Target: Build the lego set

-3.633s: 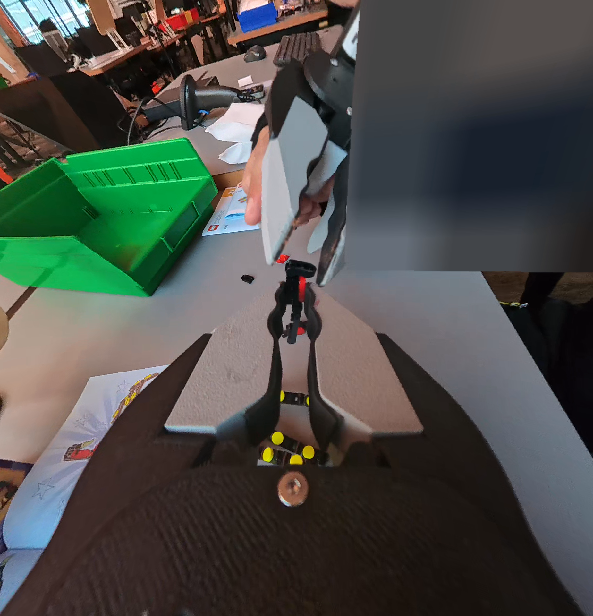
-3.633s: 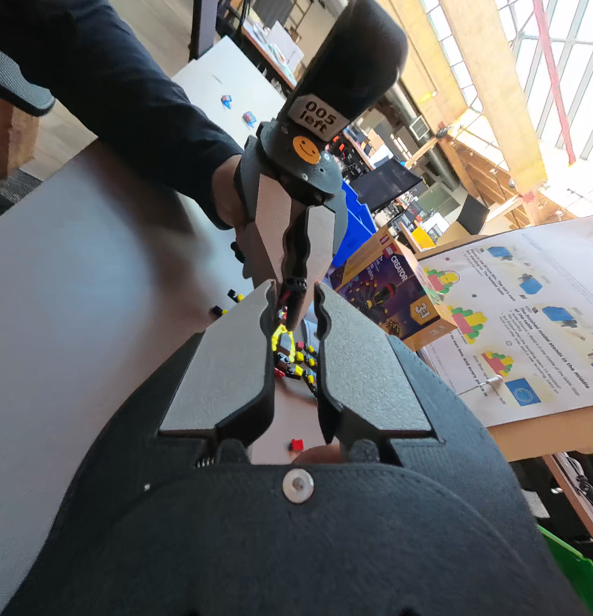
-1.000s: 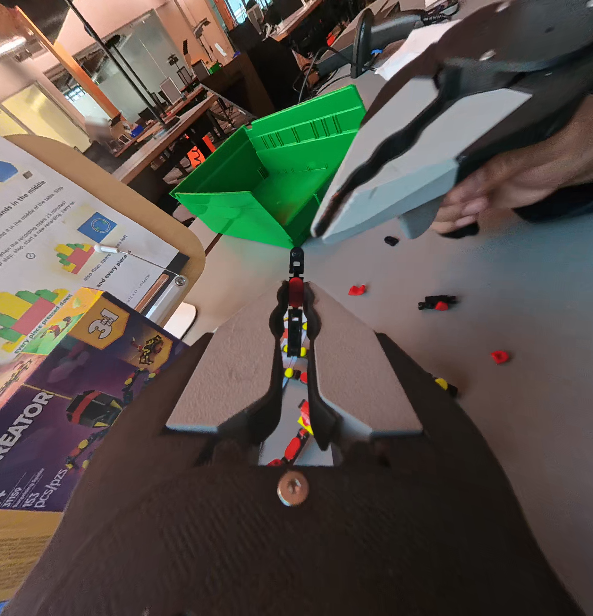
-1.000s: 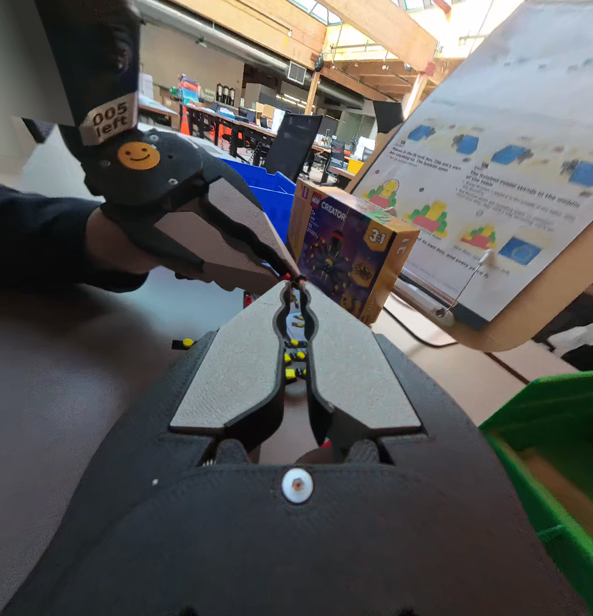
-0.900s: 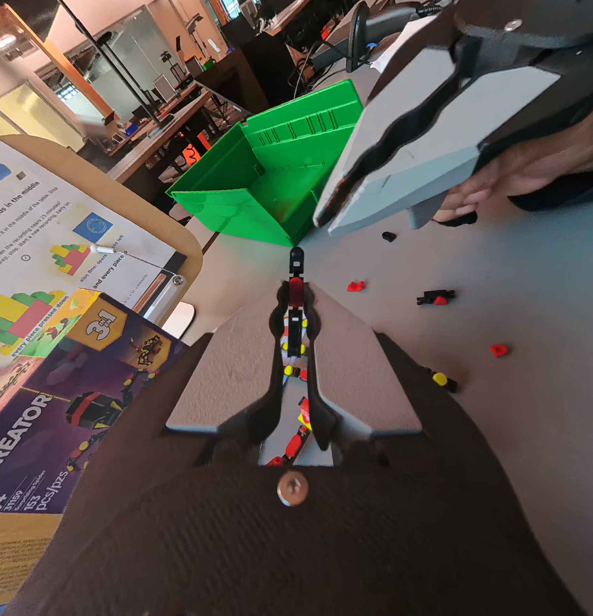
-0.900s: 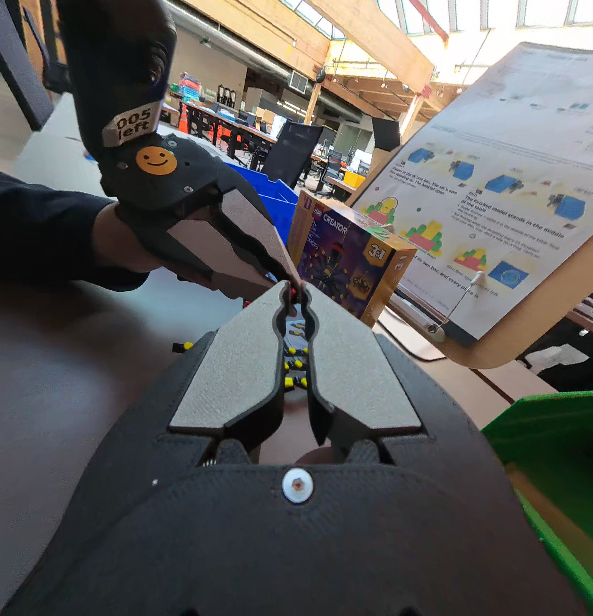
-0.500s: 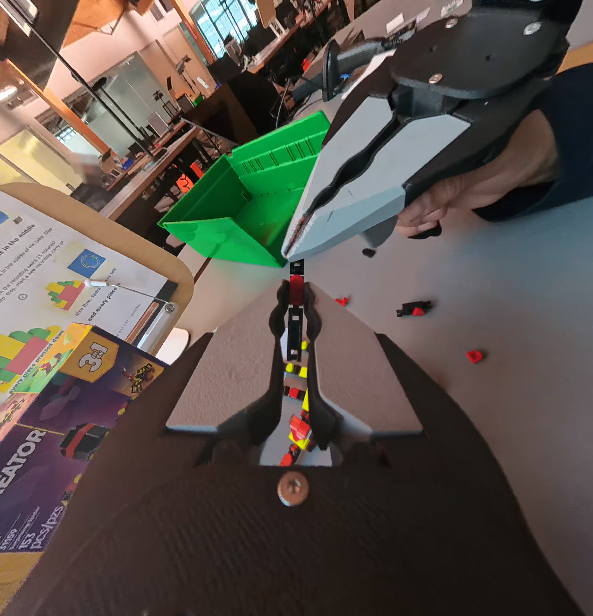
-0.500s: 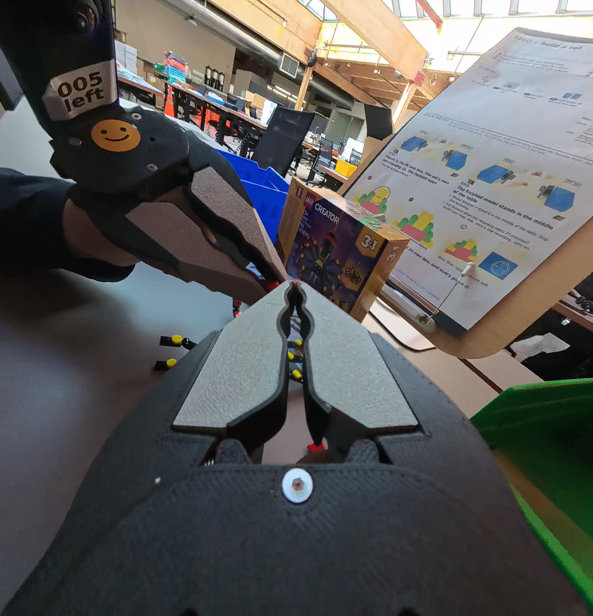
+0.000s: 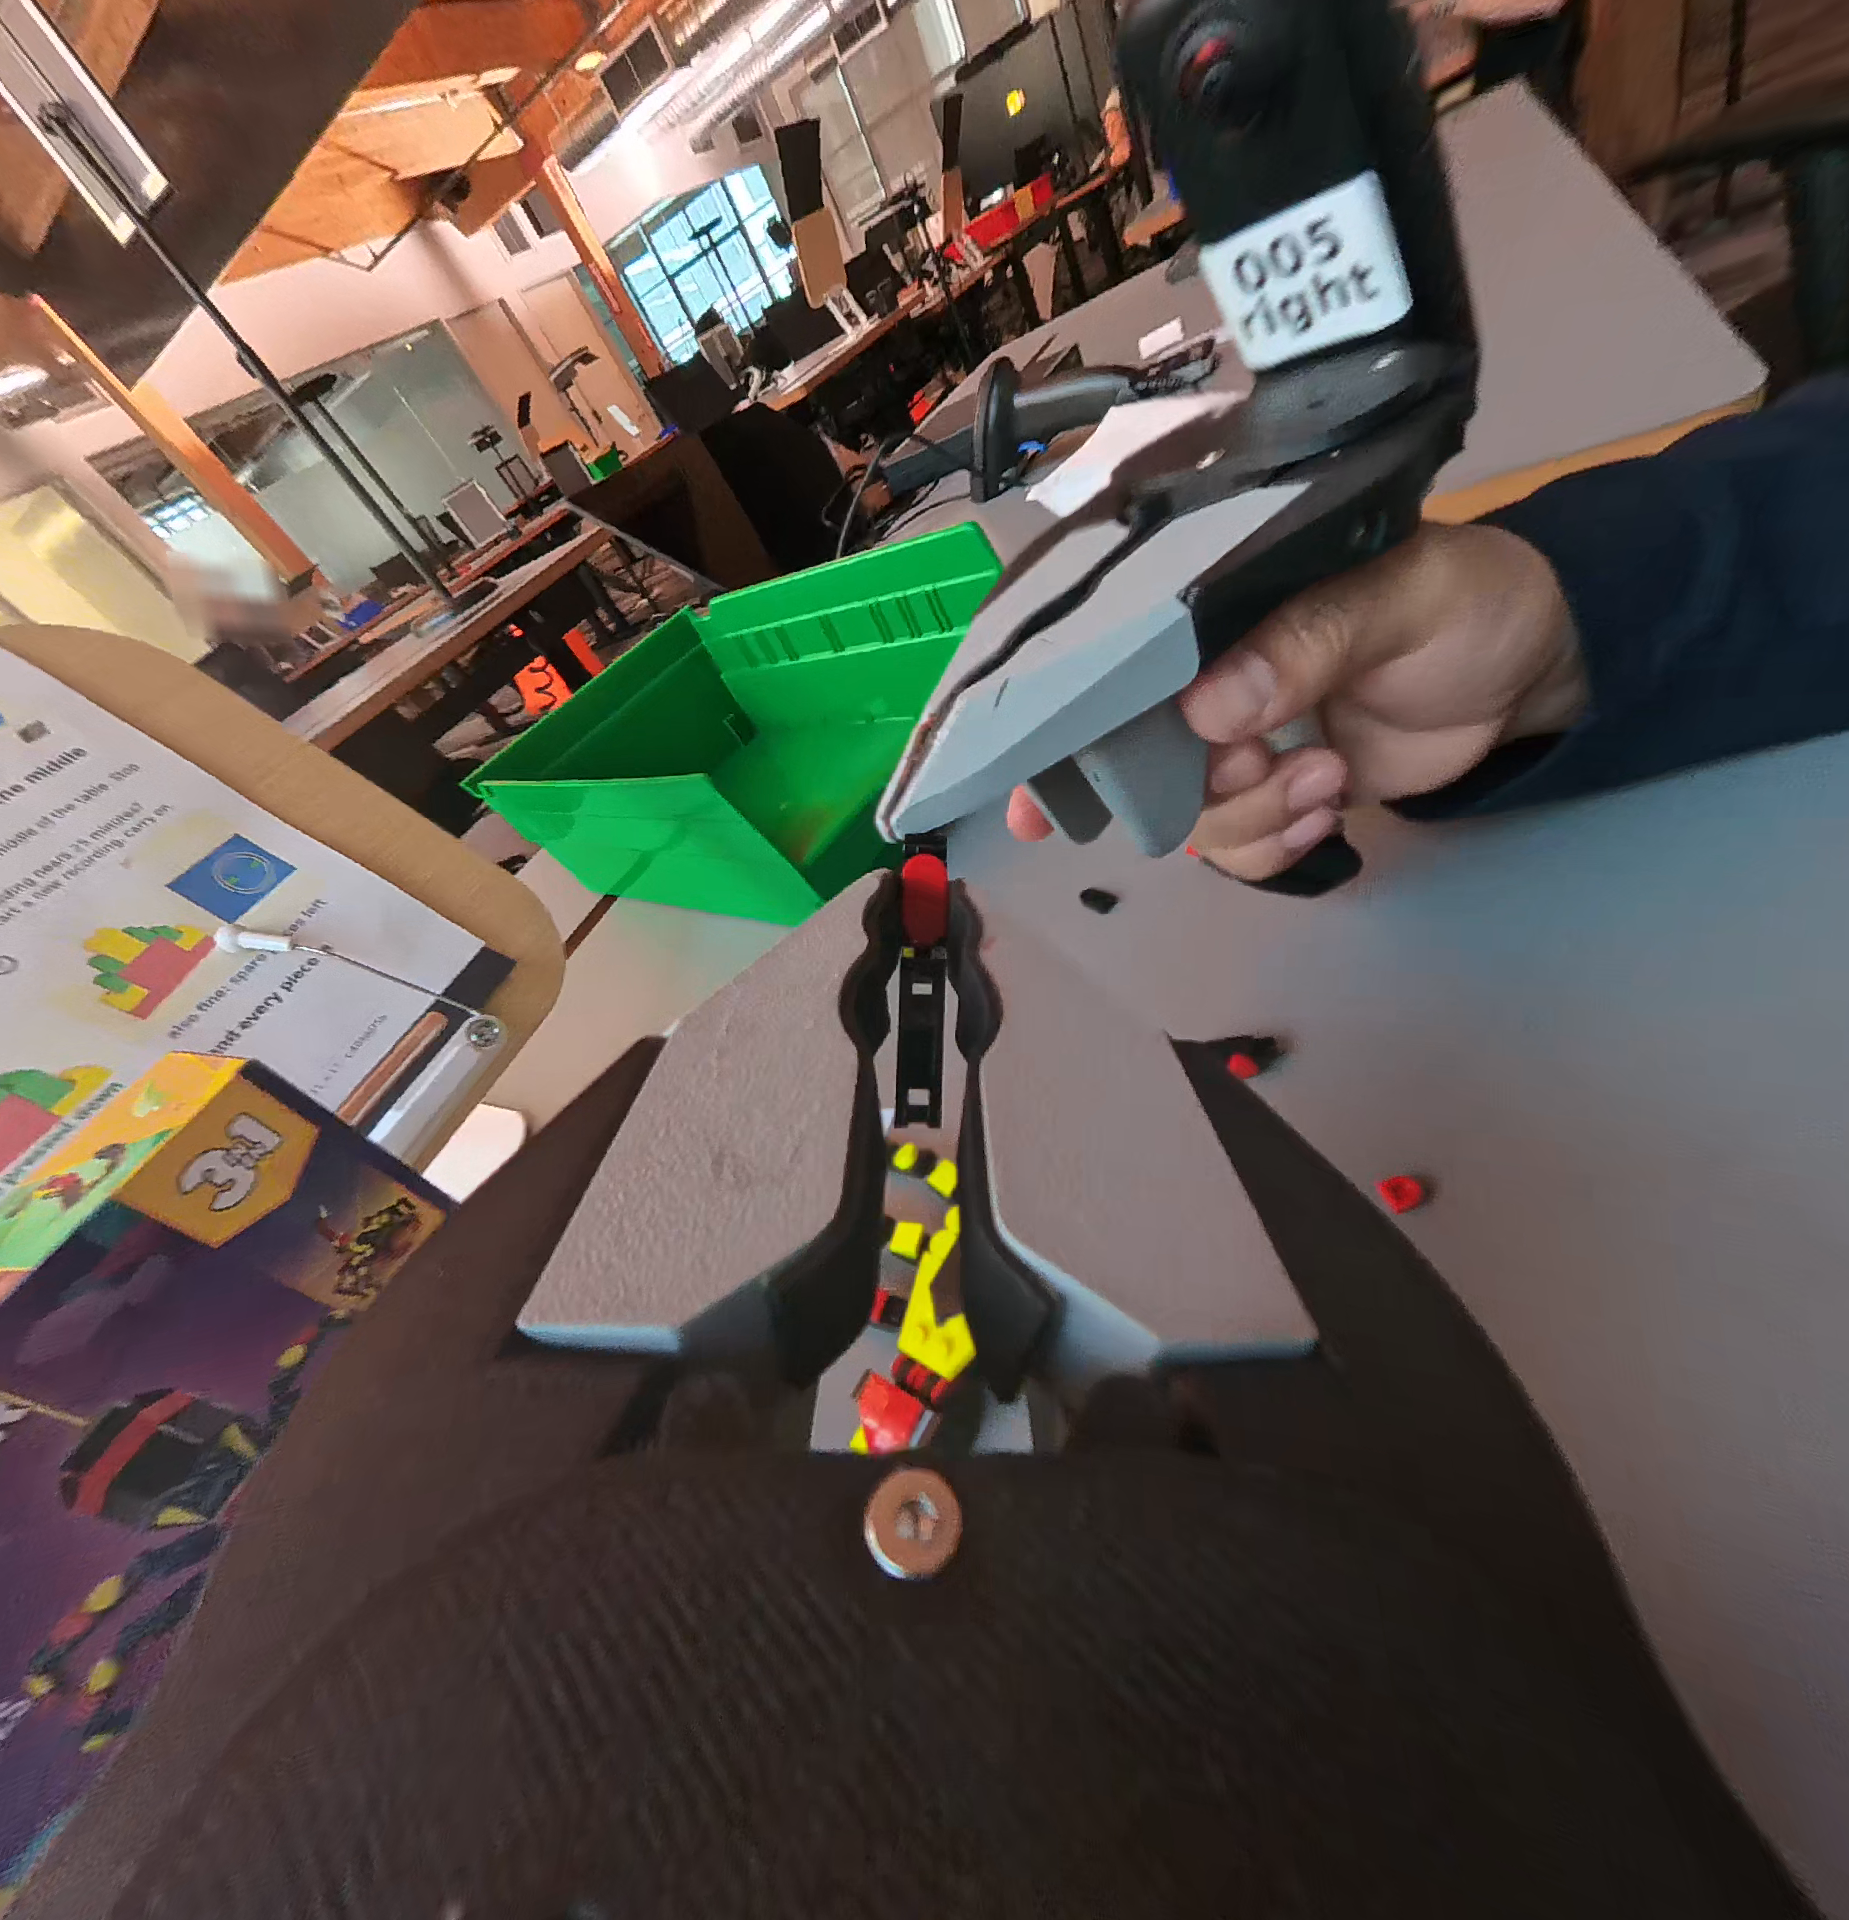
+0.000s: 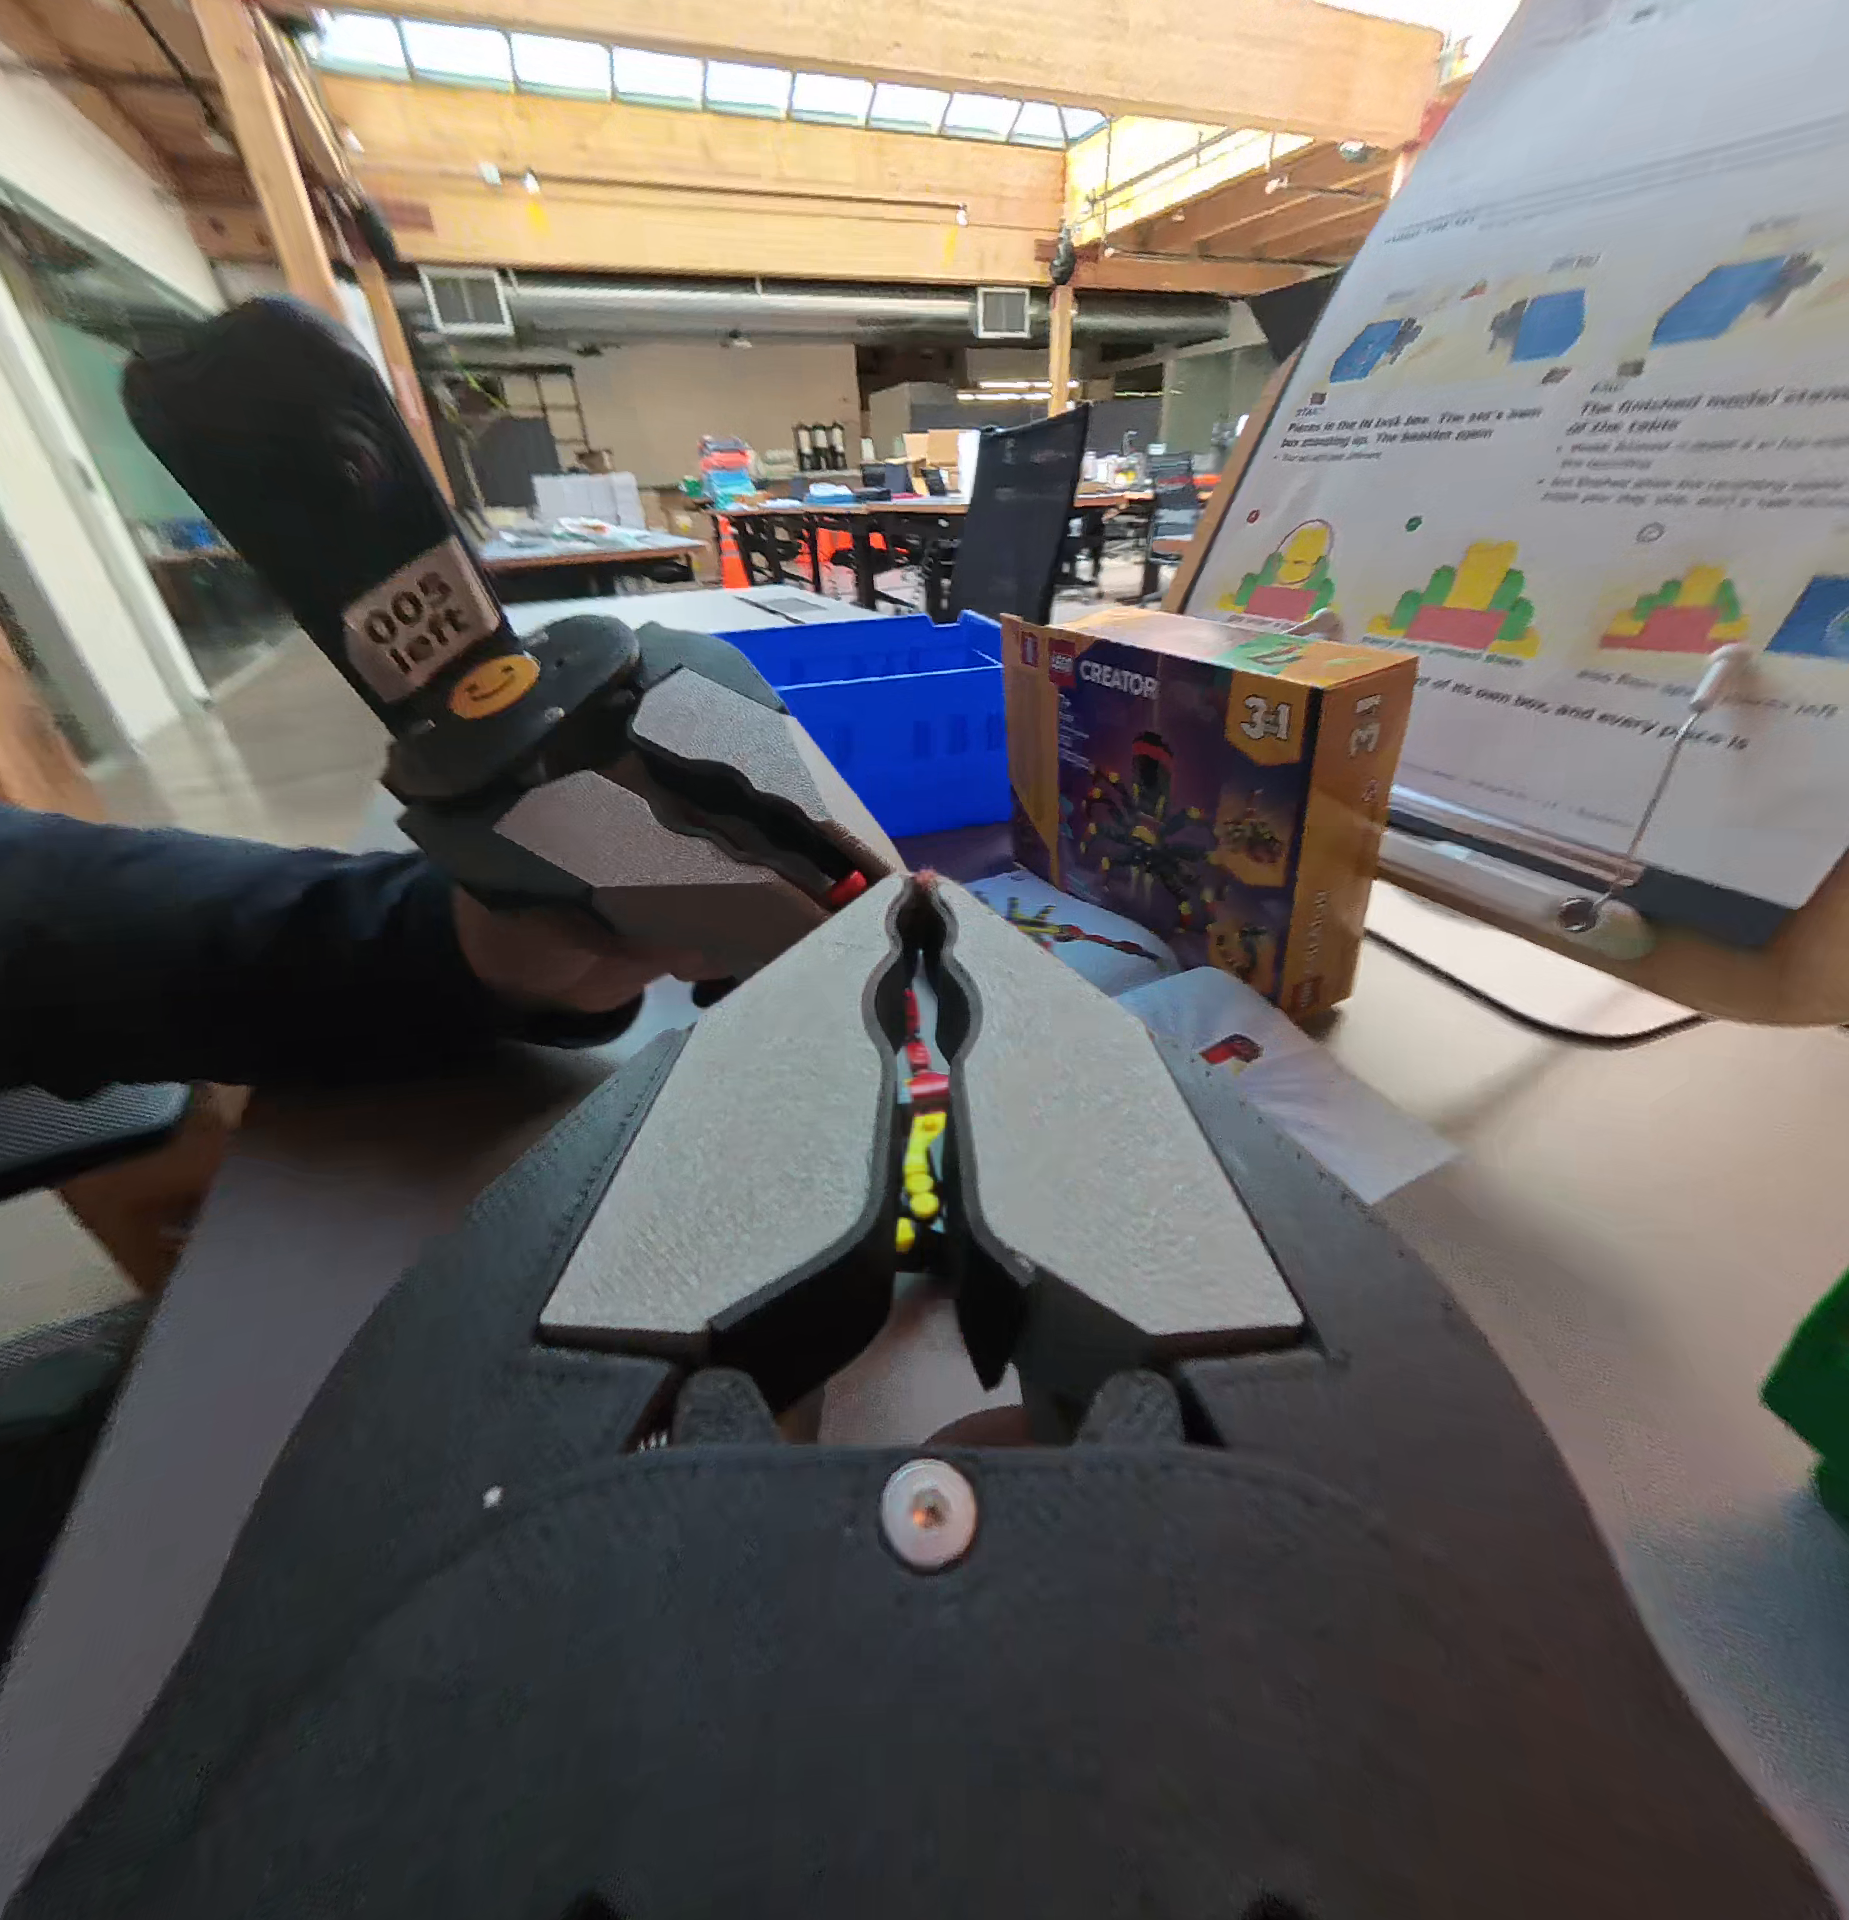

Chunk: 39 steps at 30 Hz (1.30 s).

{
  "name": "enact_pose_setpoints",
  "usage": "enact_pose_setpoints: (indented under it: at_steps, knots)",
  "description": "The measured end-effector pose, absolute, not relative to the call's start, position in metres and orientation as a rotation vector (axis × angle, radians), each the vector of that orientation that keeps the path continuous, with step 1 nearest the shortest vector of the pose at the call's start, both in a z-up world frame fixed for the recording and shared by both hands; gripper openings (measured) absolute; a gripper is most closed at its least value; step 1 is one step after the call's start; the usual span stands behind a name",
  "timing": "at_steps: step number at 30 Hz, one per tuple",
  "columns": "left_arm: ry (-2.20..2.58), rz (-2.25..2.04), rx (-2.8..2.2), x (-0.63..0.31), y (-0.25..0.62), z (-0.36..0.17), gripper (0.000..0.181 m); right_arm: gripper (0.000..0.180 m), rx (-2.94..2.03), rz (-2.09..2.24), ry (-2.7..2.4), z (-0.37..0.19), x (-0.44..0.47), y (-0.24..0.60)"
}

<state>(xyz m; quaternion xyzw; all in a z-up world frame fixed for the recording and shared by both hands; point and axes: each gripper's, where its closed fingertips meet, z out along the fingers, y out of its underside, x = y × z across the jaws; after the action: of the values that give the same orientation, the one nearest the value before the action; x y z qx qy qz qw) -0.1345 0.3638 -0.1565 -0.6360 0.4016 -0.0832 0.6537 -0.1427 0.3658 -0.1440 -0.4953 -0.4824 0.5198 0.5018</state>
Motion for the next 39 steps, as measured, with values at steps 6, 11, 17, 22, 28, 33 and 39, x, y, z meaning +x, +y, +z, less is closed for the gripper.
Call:
enact_pose_setpoints:
  at_steps: [6, 11, 17, 22, 28, 33, 39]
  knots:
    - [0.841, -0.430, -1.473, -0.132, 0.363, -0.155, 0.005, 0.000, -1.272, 1.489, -1.130, -0.143, -0.141, 0.367]
    - [0.743, -0.608, -1.483, -0.137, 0.363, -0.146, 0.005, 0.000, -1.230, 1.374, -1.197, -0.146, -0.140, 0.366]
    - [0.762, -0.608, -1.511, -0.137, 0.363, -0.150, 0.005, 0.000, -1.173, 1.300, -1.164, -0.134, -0.133, 0.373]
    - [0.777, -0.616, -1.509, -0.134, 0.361, -0.150, 0.005, 0.000, -1.175, 1.314, -1.226, -0.138, -0.133, 0.368]
    - [0.798, -0.605, -1.518, -0.131, 0.359, -0.152, 0.005, 0.000, -1.180, 1.346, -1.269, -0.142, -0.135, 0.362]
    - [0.791, -0.621, -1.525, -0.132, 0.360, -0.154, 0.005, 0.000, -1.215, 1.408, -1.253, -0.145, -0.136, 0.363]
    - [0.727, -0.732, -1.466, -0.130, 0.357, -0.139, 0.005, 0.000, -1.268, 1.417, -1.372, -0.167, -0.145, 0.347]
